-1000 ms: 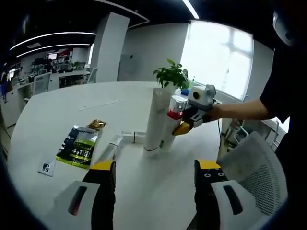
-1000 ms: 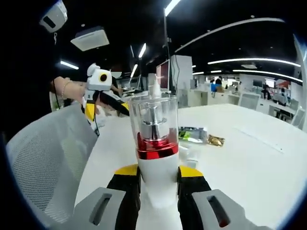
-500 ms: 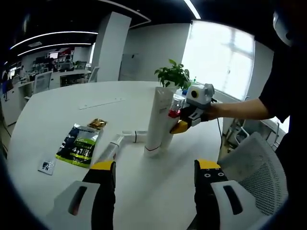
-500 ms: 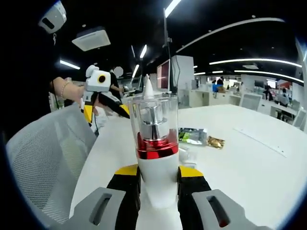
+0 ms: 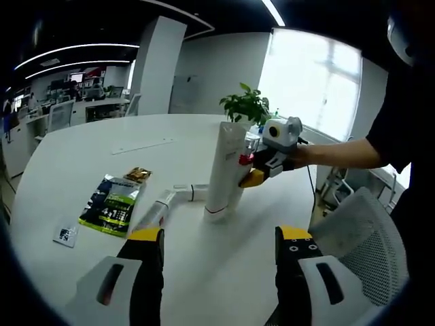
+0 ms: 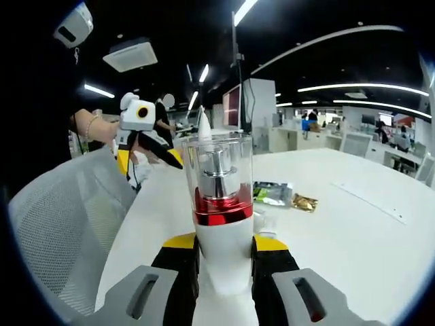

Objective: Arrange the skincare products in the storage area until every visible bottle or jar stands upright without overlapping.

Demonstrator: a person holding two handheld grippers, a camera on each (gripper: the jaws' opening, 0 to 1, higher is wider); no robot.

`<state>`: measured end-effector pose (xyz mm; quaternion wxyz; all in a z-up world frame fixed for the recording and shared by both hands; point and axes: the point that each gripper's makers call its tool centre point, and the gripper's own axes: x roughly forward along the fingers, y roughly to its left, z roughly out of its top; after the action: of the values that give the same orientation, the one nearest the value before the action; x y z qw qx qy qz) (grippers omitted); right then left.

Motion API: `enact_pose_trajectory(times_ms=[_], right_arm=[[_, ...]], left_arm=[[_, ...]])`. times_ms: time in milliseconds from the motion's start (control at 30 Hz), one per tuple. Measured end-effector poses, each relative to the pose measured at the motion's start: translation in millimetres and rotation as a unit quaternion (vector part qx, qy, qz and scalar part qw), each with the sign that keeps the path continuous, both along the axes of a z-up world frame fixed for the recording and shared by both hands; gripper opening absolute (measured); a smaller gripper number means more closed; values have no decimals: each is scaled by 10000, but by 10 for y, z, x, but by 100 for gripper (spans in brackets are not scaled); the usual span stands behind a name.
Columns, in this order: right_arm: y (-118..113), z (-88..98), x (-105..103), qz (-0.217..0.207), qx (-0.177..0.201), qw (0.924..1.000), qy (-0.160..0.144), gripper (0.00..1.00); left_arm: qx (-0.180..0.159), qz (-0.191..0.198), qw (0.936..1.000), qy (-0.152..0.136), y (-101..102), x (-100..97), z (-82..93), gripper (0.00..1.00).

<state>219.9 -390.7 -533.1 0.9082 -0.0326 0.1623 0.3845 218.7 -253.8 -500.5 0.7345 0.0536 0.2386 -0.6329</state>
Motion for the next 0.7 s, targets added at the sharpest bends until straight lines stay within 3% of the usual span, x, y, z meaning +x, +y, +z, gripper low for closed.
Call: enact_pose_trajectory(times_ms=[300,700], right_arm=[[-4,-12,-9,-134,101,9997,156,21],[-148,5,-130,-574,256,9970,447,32]], left_arm=[[23,-9,10000,-15,-2,-13,3,59],[35,-30,10000,-55,19,-87,36,60]])
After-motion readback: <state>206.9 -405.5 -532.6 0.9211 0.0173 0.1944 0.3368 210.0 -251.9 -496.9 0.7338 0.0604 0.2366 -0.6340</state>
